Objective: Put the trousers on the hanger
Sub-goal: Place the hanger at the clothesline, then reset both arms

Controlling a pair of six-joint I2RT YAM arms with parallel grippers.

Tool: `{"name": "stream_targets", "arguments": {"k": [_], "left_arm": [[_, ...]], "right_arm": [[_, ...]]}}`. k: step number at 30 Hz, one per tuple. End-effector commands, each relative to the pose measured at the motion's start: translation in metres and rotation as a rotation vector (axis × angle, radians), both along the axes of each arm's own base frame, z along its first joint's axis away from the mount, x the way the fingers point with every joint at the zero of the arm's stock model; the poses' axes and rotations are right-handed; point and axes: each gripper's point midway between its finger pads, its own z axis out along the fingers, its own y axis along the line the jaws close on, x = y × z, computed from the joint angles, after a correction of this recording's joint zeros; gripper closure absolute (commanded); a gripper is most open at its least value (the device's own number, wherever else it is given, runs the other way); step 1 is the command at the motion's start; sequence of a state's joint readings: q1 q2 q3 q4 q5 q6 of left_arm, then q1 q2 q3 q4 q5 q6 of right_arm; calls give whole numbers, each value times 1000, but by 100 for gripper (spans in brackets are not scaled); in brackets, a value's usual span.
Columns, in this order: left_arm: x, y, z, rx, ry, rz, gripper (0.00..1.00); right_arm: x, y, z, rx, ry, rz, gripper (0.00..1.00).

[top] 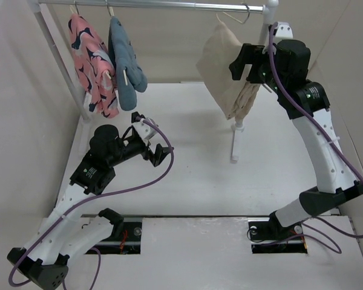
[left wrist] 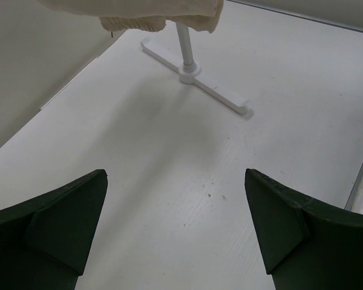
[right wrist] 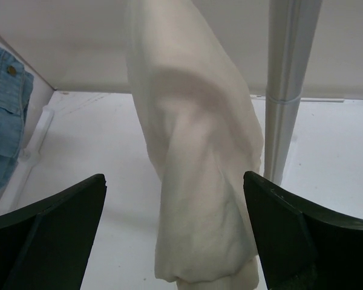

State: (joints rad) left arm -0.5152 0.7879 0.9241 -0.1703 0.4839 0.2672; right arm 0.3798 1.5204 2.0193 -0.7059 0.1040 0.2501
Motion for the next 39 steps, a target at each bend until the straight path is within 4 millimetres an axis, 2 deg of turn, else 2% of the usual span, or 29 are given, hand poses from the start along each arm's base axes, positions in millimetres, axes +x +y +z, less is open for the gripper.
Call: {"name": "stream_targets", "arguments": {"k": [1, 3, 10, 11, 12, 13, 14, 15, 16, 17, 18, 20, 21, 22, 23, 24, 26, 27, 28, 29, 32, 34, 35, 36, 38, 39], "left_arm": [[-1, 0, 18, -25, -44, 1, 5], [-1, 1, 16, -21, -36, 0, 5], [-2, 3, 14, -9, -20, 13, 5], [-1, 6, 16, -11, -29, 32, 5], [4, 11, 2, 11, -3, 67, 5], [6, 13, -3, 13, 14, 90, 5], [8, 17, -7, 13, 21, 117, 5], [9, 21, -18, 22, 42, 146, 5], [16, 28, -27, 28, 65, 208, 5], [17, 33, -31, 27, 74, 242, 4], [20, 37, -40, 31, 95, 277, 4], [27, 49, -53, 15, 139, 380, 2], [28, 51, -60, 14, 158, 403, 2], [27, 53, -68, 10, 174, 419, 2], [31, 61, -69, -11, 173, 455, 2], [32, 66, -75, -39, 186, 488, 1], [34, 69, -81, -66, 192, 510, 1], [37, 75, -81, -77, 197, 545, 1], [39, 76, -78, -106, 202, 557, 1], [45, 80, -82, -127, 197, 579, 1], [50, 87, -84, -198, 189, 624, 1], [51, 90, -107, -195, 226, 646, 1], [51, 94, -113, -208, 231, 661, 1], [52, 99, -131, -196, 248, 682, 1], [52, 106, -140, -225, 252, 714, 1], [53, 109, -139, -237, 238, 723, 0]], "right_arm": [[-14, -8, -1, -24, -1, -17, 0], [-18, -15, -6, -33, 6, -44, 0], [-41, -31, 15, -18, -56, -63, 0], [-51, -35, 26, -7, -83, -63, 0], [-58, -38, 33, 2, -102, -64, 0], [-67, -45, 42, 9, -127, -87, 0], [-70, -50, 37, -2, -130, -99, 0], [-92, -64, 52, 22, -187, -124, 0], [-101, -70, 55, 32, -211, -137, 0], [-104, -74, 43, 31, -213, -155, 0], [-130, -87, 54, 59, -275, -166, 0], [-147, -101, 45, 82, -297, -209, 0], [-162, -109, 28, 101, -295, -231, 0], [-169, -114, 18, 152, -283, -257, 0], [-175, -118, 7, 183, -271, -278, 0], [-186, -126, -18, 247, -244, -320, 0], [-195, -132, -47, 310, -207, -360, 0], [-199, -141, -69, 336, -167, -422, 0], [-197, -143, -106, 349, -96, -465, 0], [-209, -147, -117, 489, -88, -506, 0], [-221, -155, -178, 567, -9, -589, 0], [-221, -154, -196, 652, 5, -607, 0], [-218, -152, -214, 653, 23, -616, 0], [-220, -152, -219, 691, 13, -616, 0], [-218, -150, -230, 701, 22, -610, 0], [-216, -149, -242, 686, 39, -617, 0]]}}
